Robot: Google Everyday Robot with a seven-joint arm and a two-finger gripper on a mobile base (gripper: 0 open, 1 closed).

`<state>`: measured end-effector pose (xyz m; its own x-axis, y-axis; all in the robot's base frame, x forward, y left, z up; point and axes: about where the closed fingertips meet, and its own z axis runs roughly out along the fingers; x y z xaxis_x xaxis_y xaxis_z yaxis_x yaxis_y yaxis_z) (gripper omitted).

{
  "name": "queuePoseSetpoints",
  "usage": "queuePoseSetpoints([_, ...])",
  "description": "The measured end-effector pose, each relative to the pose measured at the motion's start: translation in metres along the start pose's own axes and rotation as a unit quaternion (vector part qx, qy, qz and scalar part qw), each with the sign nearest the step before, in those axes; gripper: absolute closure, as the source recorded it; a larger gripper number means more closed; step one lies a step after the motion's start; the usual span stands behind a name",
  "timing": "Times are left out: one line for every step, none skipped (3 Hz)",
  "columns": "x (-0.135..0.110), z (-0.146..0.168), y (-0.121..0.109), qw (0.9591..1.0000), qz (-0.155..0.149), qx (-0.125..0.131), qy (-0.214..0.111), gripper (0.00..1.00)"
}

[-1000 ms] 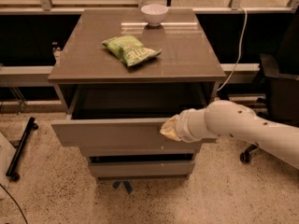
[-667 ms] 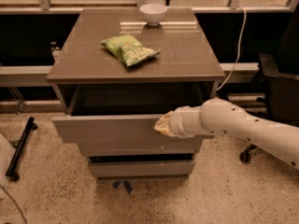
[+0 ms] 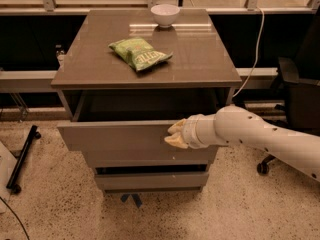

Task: Close top drawer

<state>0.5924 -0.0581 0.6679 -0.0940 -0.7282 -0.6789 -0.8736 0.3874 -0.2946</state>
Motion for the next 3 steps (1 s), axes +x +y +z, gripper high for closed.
queuePoseSetpoints([-0.0006, 0.0011, 0.001, 1.0, 0.0, -0.001, 0.0, 0.04])
queuePoseSetpoints([-0.0009, 0.0016, 0.0016, 1.0, -0.001, -0.002, 0.0, 0.0])
queuePoseSetpoints([-0.0009, 0.0016, 0.0016, 1.0, -0.001, -0.002, 0.0, 0.0])
